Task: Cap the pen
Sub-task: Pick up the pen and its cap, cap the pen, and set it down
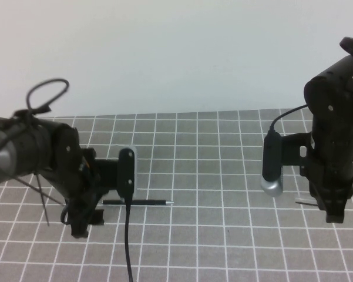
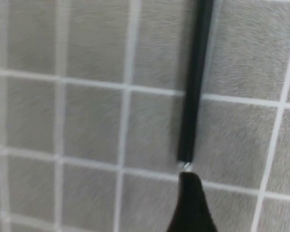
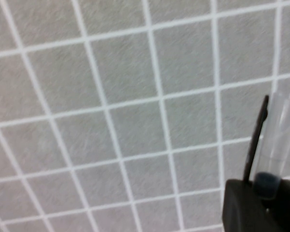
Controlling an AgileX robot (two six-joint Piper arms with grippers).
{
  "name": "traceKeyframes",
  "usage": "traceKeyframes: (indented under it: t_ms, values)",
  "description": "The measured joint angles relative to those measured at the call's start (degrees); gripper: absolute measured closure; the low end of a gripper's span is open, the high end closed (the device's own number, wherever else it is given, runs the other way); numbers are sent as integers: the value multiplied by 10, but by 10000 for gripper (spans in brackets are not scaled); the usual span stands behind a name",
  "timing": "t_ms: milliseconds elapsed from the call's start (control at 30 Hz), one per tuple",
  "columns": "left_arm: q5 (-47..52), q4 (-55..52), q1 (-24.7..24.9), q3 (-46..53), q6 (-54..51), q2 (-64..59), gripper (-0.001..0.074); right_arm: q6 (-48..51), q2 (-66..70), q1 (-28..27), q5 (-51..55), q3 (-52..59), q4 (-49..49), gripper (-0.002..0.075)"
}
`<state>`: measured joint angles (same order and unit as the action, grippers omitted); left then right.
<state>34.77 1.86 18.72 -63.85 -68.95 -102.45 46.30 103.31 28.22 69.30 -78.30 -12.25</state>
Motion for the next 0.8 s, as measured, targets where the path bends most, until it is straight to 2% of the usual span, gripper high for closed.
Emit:
traceKeyframes:
  t_ms: [333, 567, 800]
  values:
    - [-29, -7, 0, 0, -19, -22, 287, 1, 0, 0, 4, 0, 0, 729]
    - [-31, -8, 0, -1, -19, -34, 336, 0, 0, 0, 1, 0, 4, 729]
    - [-47, -19, 0, -1, -19, -34, 348, 2, 0, 0, -1, 0, 4, 729]
